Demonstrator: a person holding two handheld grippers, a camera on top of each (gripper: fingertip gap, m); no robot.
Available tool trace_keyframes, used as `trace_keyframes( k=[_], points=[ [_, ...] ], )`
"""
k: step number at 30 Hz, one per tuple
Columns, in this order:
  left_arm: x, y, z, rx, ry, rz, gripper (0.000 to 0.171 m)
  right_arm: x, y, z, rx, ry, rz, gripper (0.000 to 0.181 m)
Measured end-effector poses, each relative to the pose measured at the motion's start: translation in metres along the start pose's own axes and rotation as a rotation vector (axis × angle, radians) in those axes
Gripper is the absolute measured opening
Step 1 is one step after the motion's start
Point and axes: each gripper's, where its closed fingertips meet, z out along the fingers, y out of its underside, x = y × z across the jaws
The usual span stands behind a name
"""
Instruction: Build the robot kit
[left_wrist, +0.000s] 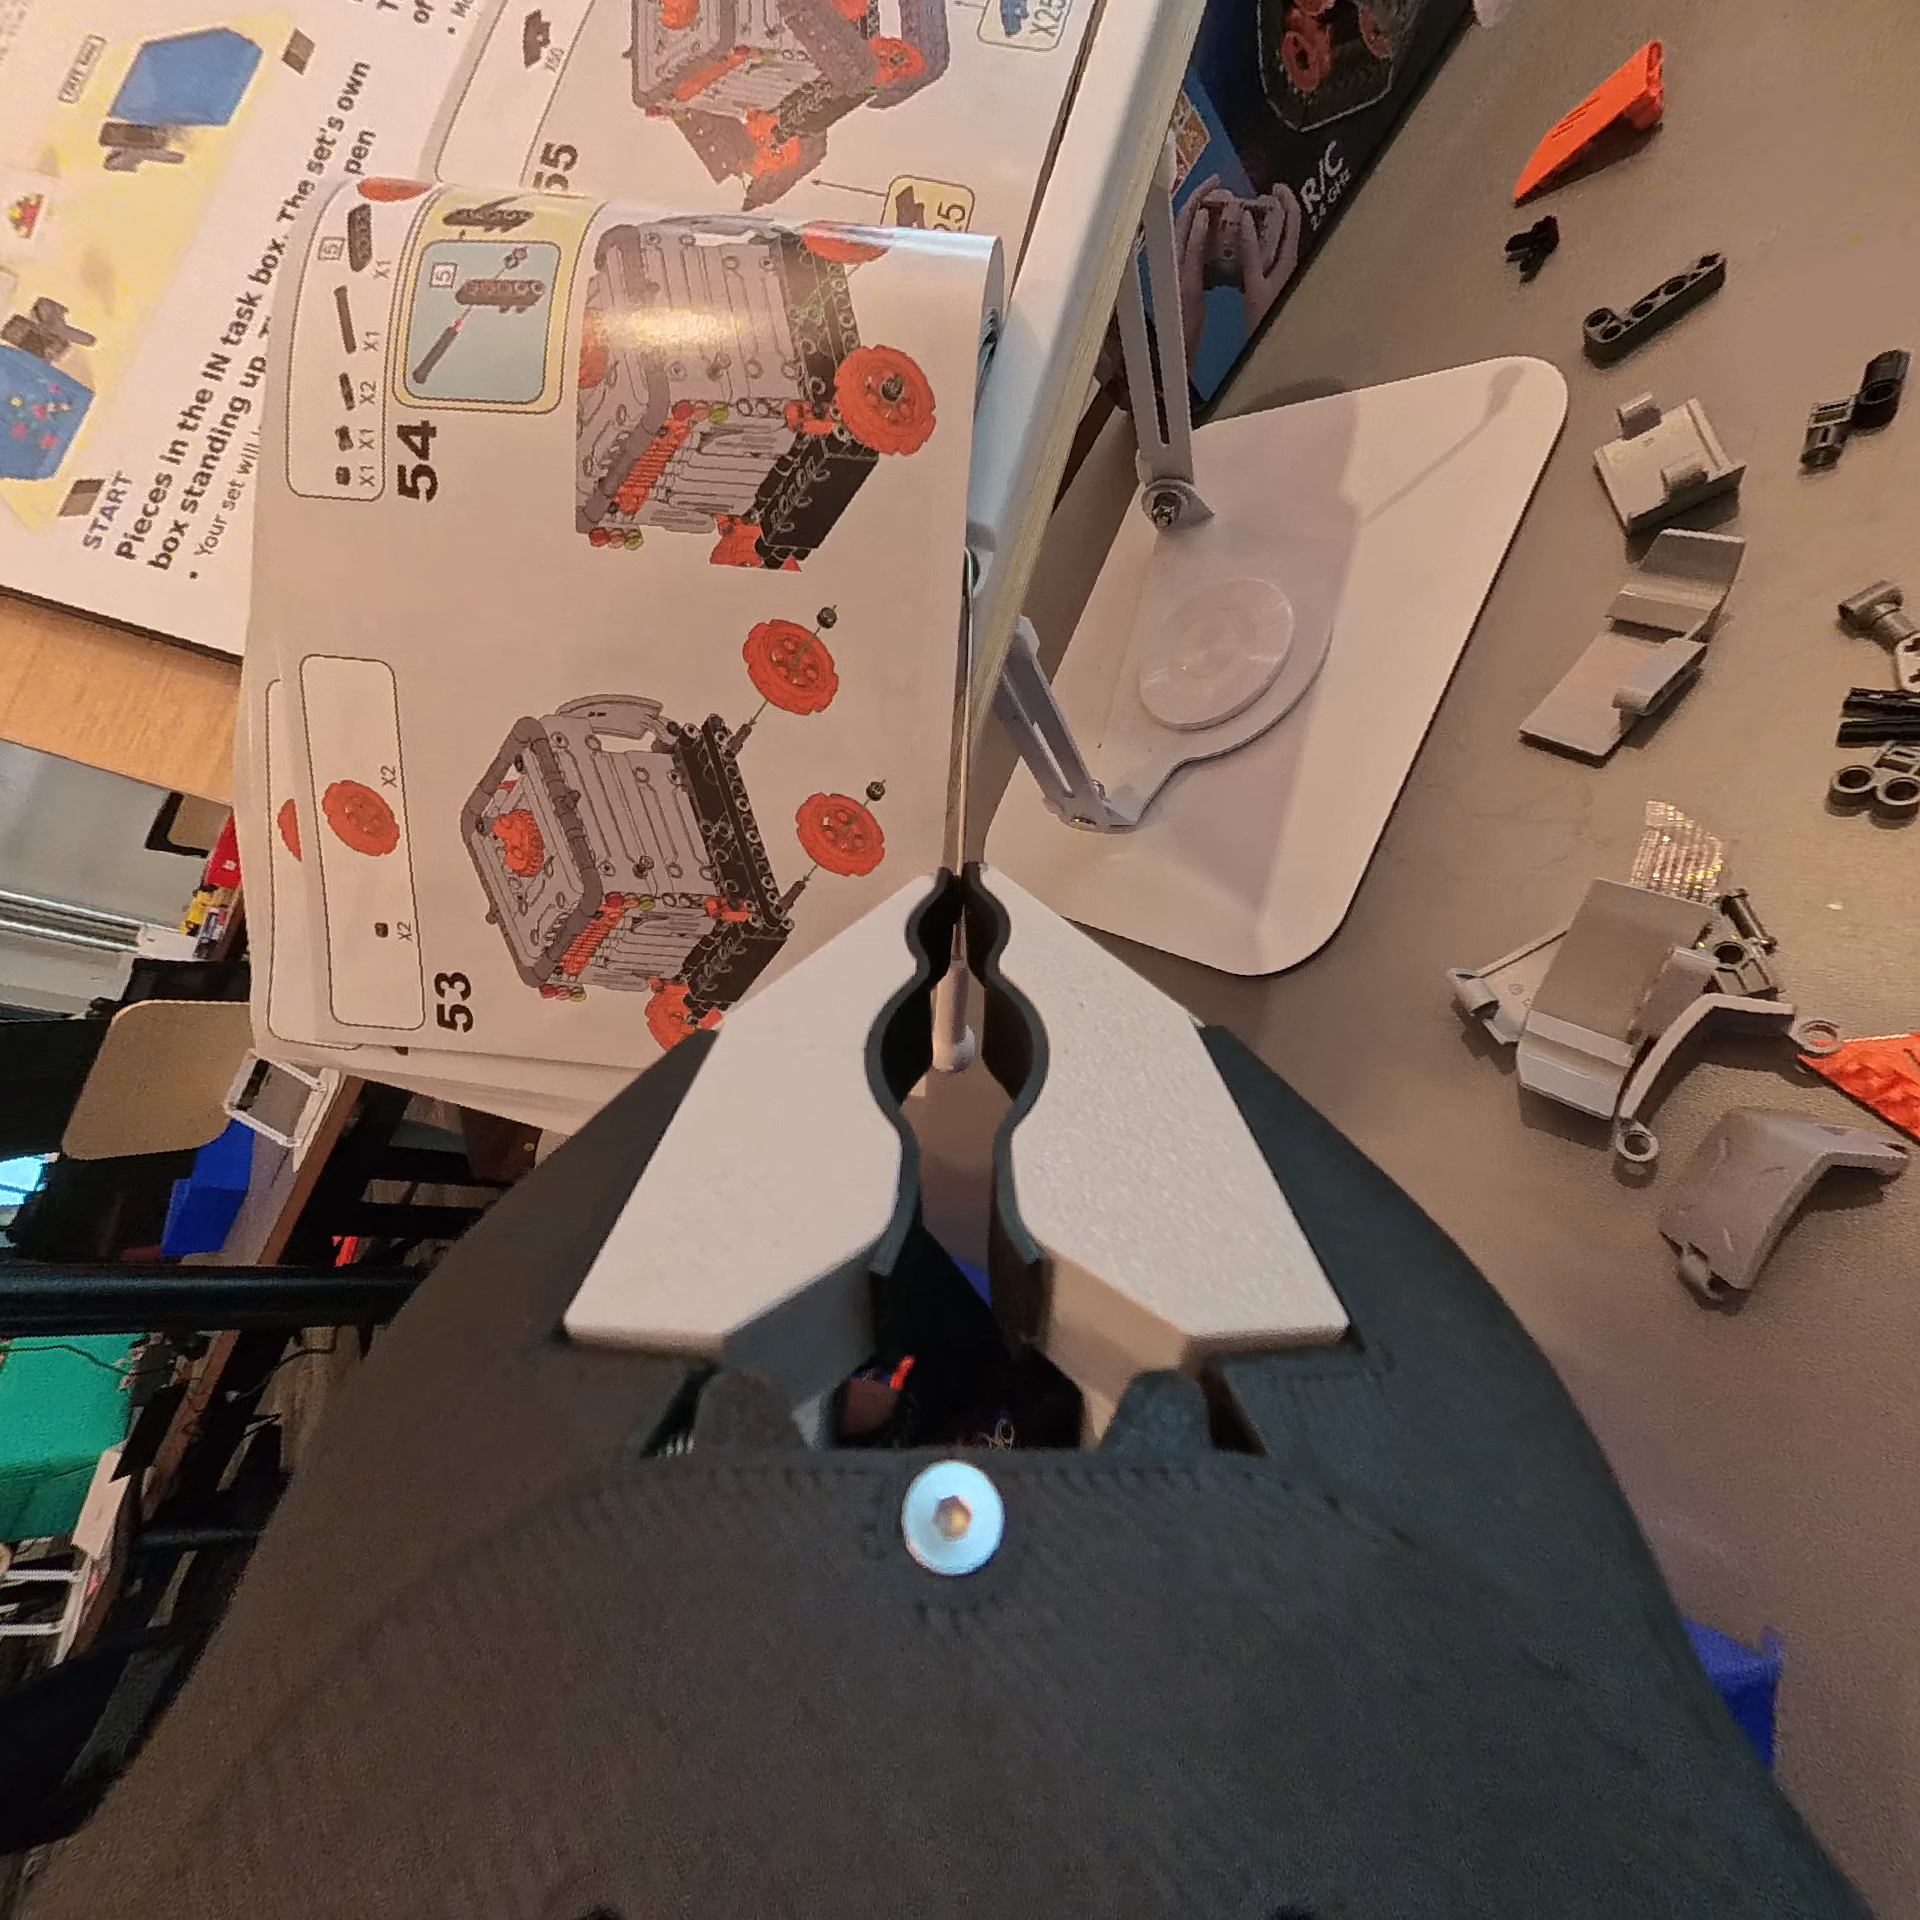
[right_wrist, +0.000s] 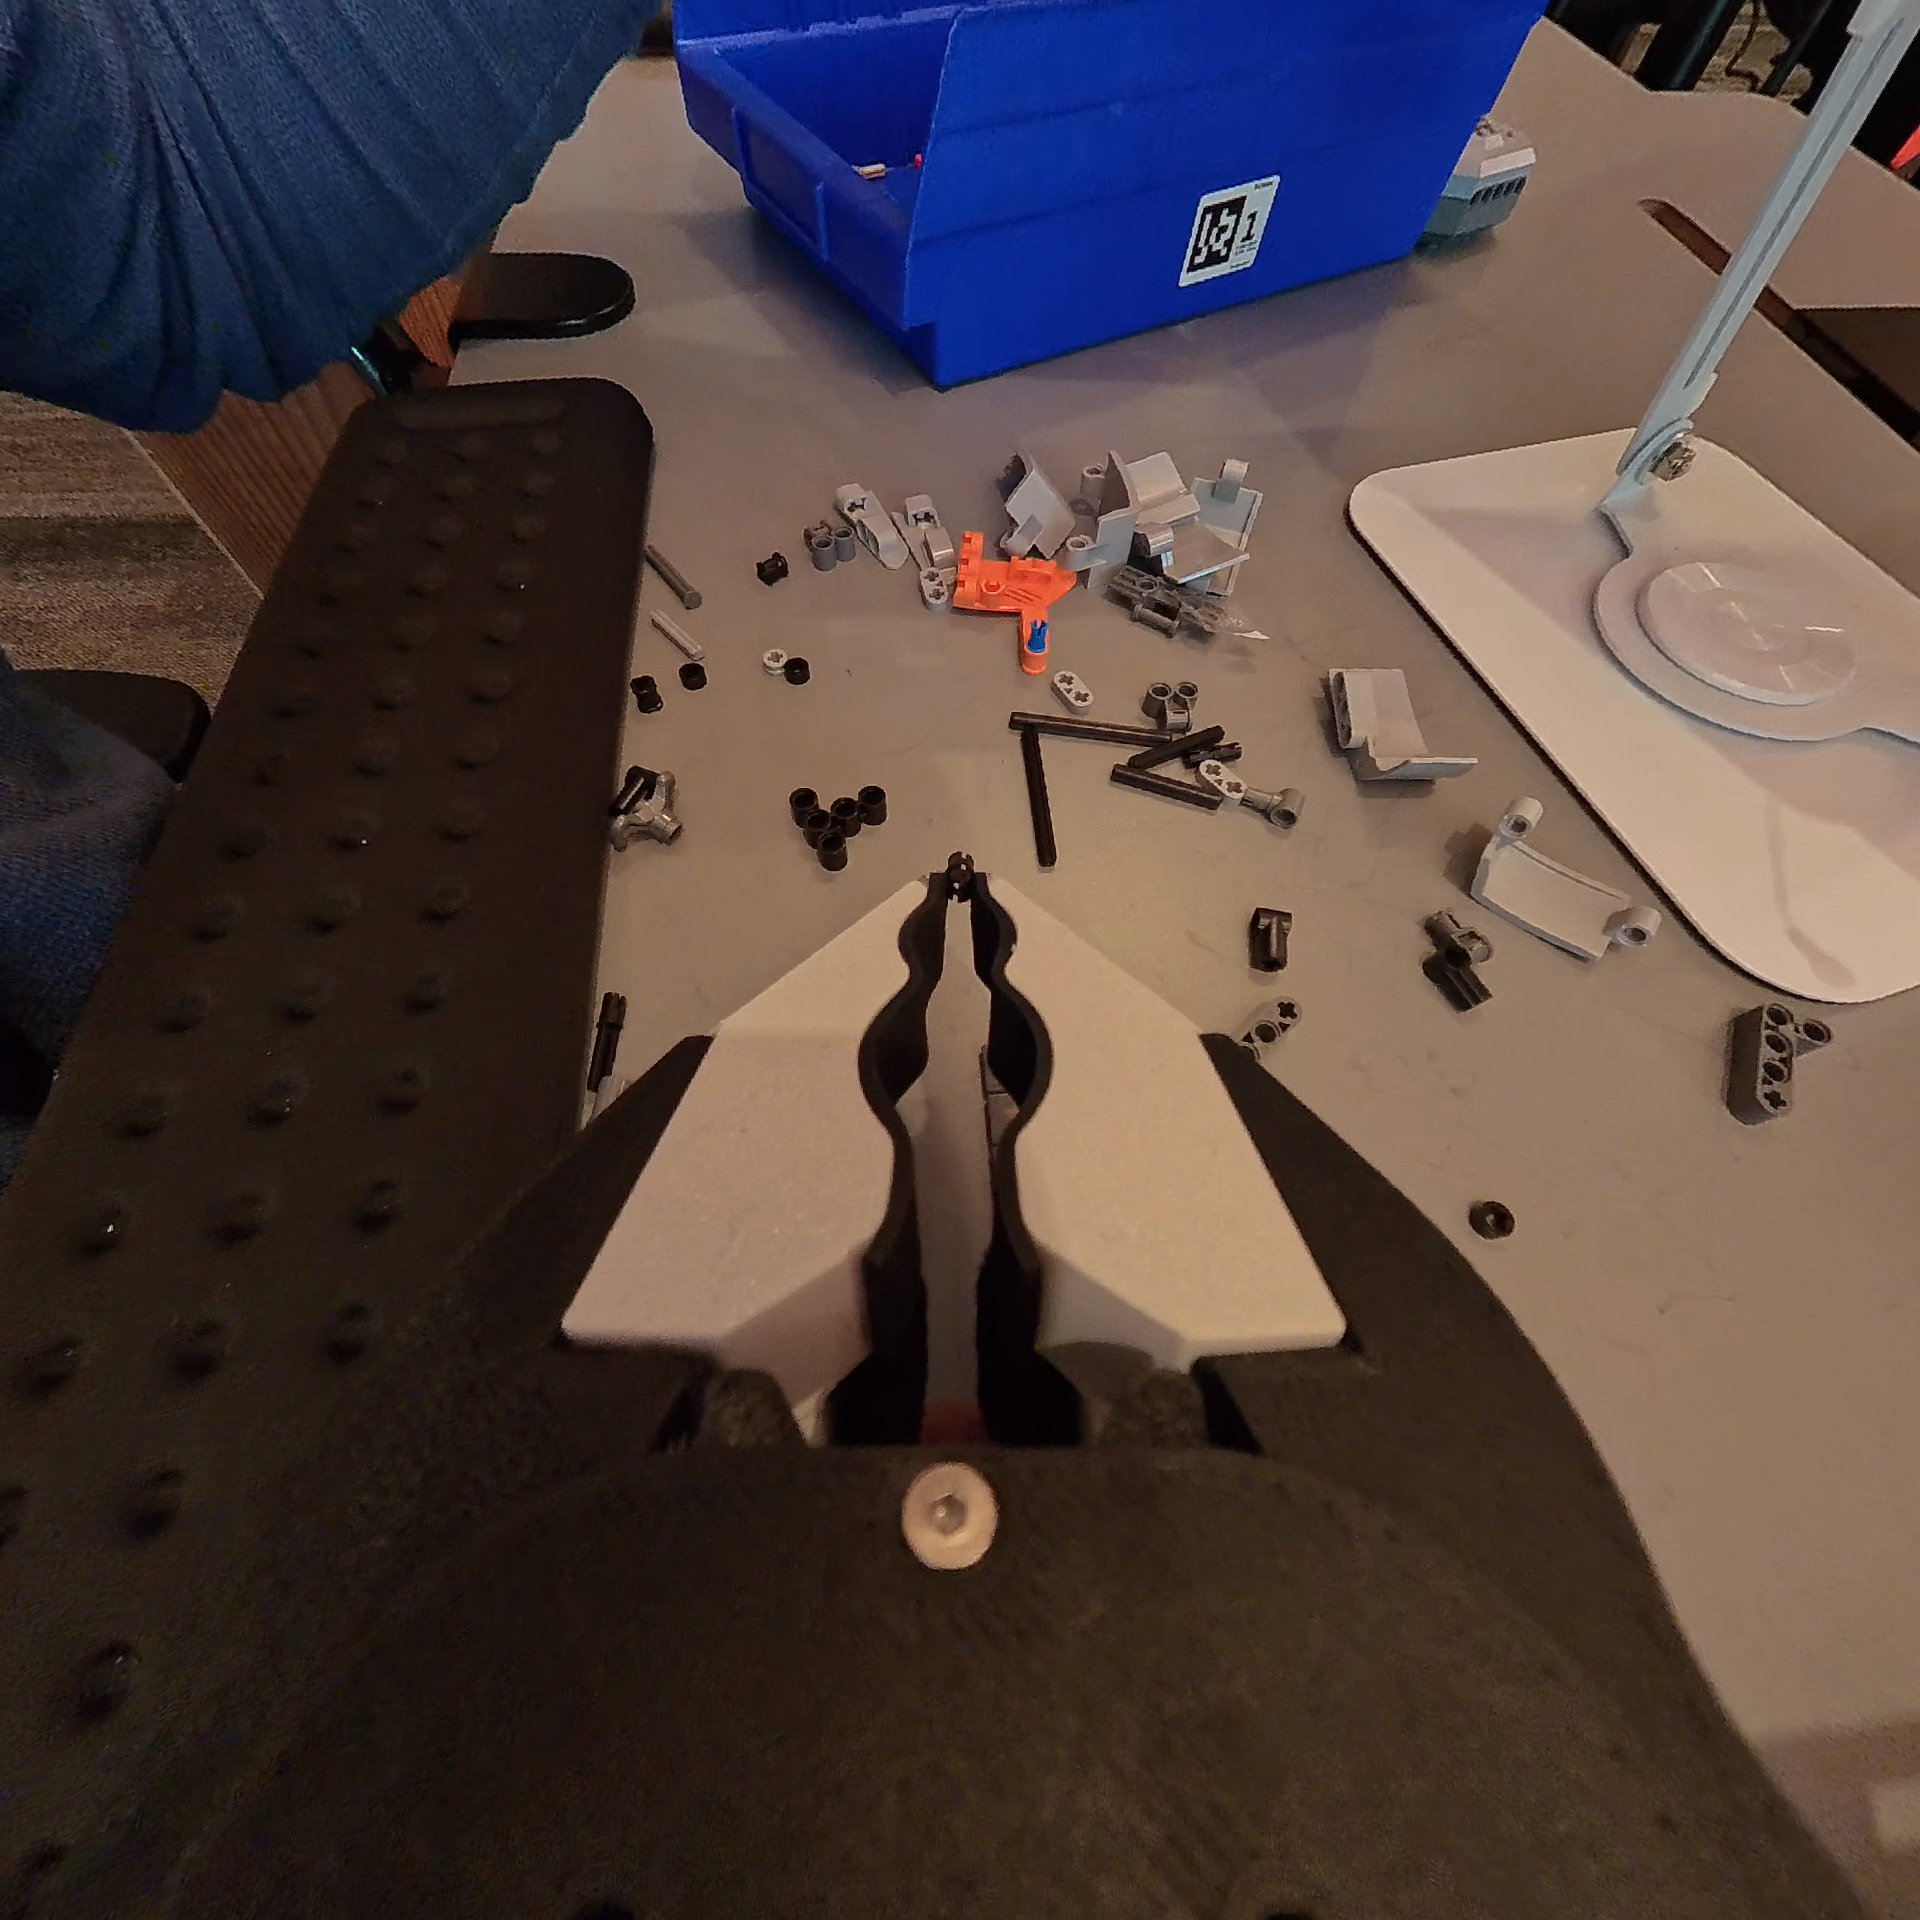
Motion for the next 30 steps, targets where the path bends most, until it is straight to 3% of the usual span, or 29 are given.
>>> trace_keyframes(
  k=[15, 19, 23, 30],
  points=[
    [-0.003, -0.006, -0.022, 0.016, -0.059, 0.036, 0.006, -0.001, 0.0, 0.001, -0.002, -0.005, -0.003, 0.002],
    [-0.018, -0.007, -0.025, 0.028, -0.144, 0.041, 0.023, -0.002, 0.0, 0.001, -0.002, -0.004, -0.006, 0.002],
    [-0.023, 0.006, -0.014, -0.045, -0.175, 0.06, 0.046, -0.002, 0.001, 0.001, -0.004, -0.003, -0.006, 0.002],
    [-0.022, 0.007, -0.01, -0.038, -0.151, 0.041, 0.027, -0.002, 0.0, 0.001, -0.002, -0.005, -0.006, 0.002]
  ],
)
